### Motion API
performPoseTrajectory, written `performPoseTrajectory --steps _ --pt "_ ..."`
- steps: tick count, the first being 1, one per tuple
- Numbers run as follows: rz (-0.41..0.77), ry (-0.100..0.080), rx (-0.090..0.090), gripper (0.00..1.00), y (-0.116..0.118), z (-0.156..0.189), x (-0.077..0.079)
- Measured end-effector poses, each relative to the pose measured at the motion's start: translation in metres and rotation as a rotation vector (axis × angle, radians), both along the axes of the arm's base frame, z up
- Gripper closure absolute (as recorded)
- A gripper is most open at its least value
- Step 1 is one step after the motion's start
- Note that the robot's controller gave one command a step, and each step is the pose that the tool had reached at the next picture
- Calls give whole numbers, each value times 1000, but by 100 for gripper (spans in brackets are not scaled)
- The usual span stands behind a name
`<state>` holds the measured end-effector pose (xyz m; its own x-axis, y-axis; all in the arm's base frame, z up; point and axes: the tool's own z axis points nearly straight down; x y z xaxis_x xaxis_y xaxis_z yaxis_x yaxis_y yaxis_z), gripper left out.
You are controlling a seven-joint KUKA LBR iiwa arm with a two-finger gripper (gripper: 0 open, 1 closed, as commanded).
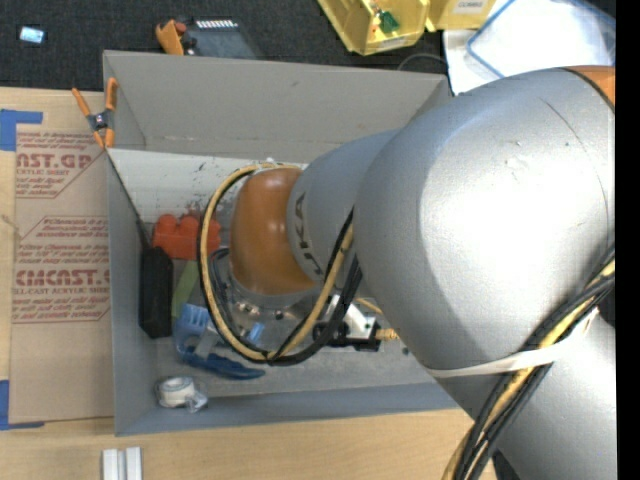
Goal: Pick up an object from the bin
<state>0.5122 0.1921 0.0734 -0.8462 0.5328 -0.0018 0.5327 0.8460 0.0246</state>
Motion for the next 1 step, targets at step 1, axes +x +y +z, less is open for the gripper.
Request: performPoseTrajectory --steps 1 --pt "23 -16 5 100 -4 1 -5"
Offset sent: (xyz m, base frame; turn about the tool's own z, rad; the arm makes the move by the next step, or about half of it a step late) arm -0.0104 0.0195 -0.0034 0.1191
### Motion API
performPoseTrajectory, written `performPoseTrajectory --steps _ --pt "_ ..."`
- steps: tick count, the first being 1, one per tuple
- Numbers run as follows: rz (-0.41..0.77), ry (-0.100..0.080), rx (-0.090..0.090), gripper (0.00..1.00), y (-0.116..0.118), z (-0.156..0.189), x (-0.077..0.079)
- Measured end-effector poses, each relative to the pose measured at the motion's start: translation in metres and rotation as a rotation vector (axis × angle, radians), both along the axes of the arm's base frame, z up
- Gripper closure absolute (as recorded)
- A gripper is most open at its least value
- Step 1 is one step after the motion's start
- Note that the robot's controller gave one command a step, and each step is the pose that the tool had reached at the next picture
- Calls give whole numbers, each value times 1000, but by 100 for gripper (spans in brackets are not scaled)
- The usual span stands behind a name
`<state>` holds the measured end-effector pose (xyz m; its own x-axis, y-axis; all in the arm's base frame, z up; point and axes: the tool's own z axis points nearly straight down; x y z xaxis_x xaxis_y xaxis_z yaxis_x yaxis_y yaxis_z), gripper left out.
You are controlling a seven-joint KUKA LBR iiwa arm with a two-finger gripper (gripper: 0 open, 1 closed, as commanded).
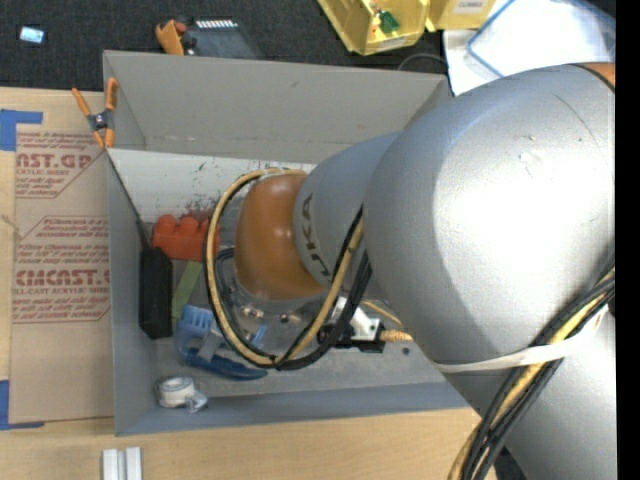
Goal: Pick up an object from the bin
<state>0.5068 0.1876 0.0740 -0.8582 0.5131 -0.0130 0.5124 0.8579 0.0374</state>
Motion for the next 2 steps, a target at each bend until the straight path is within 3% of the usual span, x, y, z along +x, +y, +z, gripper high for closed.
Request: performPoseTrajectory --steps 1,2 --pt "-123 6 0 100 16 -1 -1" --pt "-162 9 8 100 14 0 9"
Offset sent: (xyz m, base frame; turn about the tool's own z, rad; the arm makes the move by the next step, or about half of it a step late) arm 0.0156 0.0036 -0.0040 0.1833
